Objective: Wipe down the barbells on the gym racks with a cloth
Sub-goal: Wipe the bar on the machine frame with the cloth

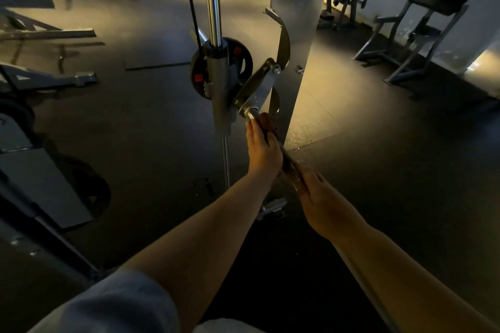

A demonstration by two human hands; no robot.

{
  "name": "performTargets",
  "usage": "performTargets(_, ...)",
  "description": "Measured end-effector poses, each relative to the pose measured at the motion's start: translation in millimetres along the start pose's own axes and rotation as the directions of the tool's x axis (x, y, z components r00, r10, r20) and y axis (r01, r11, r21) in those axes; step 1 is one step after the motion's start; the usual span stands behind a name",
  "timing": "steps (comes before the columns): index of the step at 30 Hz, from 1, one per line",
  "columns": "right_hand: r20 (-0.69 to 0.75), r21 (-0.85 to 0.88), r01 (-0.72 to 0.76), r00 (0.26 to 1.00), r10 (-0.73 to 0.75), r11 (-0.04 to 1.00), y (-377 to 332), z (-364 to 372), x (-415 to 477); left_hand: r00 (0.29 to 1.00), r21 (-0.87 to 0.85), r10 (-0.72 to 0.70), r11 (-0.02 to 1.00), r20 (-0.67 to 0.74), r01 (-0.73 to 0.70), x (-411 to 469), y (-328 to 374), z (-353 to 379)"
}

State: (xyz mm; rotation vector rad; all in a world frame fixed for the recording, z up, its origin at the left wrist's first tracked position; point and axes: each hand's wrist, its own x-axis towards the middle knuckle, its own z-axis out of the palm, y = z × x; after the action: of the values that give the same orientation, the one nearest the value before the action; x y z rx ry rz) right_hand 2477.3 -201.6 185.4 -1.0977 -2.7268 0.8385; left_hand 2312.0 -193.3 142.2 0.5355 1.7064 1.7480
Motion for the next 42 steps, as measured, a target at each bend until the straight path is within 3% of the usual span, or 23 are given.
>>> performTargets(6, 0.002, 0.035, 0.003, 1.0, -0.003, 0.999, -1.9, -1.0, 12.8, 0.994, -0.093, -0.012, 0.996, -0.112, 0.002, -29.9, 2.1, 8.8)
performTargets(14, -0.066, -0.093, 0.002, 0.998, -0.008, 0.996, -9.5, 0.9, 6.9, 0.99, 0.238, -0.013, 0.97, -0.139, 0.046, 27.6, 32.1, 3.6)
performTargets(19, -0.065, -0.077, 0.018, 0.998, -0.023, 0.997, -8.2, 0.0, 9.9, 0.99, 0.275, 0.132, 0.955, -0.046, -0.114, 5.0, 11.3, 8.4)
performTargets(24, -0.076, -0.097, -0.011, 0.997, 0.004, 0.995, -8.3, 0.5, 10.0, 0.991, 0.298, 0.114, 0.95, -0.065, -0.09, 32.4, 21.1, 1.6)
performTargets(32, -0.1, -0.091, 0.005, 0.995, -0.014, 0.996, -7.1, 1.8, 9.6, 0.952, 0.363, 0.276, 0.88, 0.132, -0.305, 6.3, 11.4, -11.4)
performTargets(38, -0.103, -0.095, -0.002, 0.995, -0.007, 0.995, -6.1, 3.7, 10.6, 0.948, 0.443, 0.272, 0.839, 0.165, -0.318, 32.6, 29.4, -23.1)
performTargets(42, -0.101, -0.089, -0.001, 0.995, -0.008, 0.996, -7.8, 3.3, 9.2, 0.966, 0.343, 0.244, 0.903, 0.082, -0.258, 27.0, 21.0, -14.3)
